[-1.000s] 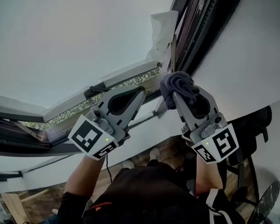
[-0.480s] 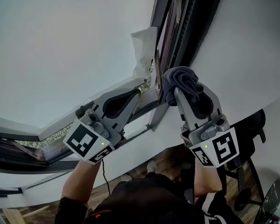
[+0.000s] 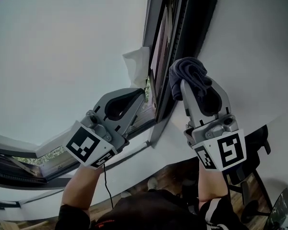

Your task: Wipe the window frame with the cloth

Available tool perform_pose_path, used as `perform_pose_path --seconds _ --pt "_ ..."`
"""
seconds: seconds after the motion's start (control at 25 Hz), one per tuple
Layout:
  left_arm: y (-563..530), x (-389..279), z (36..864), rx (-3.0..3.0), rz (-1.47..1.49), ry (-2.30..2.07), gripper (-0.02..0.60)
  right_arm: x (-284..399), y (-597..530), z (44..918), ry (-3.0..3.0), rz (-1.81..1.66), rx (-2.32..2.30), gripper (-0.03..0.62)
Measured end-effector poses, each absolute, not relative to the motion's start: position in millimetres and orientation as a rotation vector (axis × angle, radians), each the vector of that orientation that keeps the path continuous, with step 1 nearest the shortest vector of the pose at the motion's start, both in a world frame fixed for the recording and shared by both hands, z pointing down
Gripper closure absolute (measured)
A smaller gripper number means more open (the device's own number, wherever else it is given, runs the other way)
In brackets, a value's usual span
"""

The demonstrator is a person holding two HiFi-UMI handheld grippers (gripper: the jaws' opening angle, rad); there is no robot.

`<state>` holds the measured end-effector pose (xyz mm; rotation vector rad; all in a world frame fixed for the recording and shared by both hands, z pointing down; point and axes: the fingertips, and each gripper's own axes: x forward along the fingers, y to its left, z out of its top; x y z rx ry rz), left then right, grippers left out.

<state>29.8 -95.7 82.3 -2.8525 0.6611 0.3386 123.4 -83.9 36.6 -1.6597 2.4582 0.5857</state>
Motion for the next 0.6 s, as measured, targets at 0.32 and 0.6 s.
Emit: perform_pose_path --seconds 0.32,0.6 --pt "-115 39 69 -2.85 0.353 0.674 0.56 136 -106 -5 2.349 0.682 -1.72 0.491" --pt "-120 37 58 -2.801 0.39 0.664 0.561 139 -112 -30 2.279 0.722 -1.758 0.491"
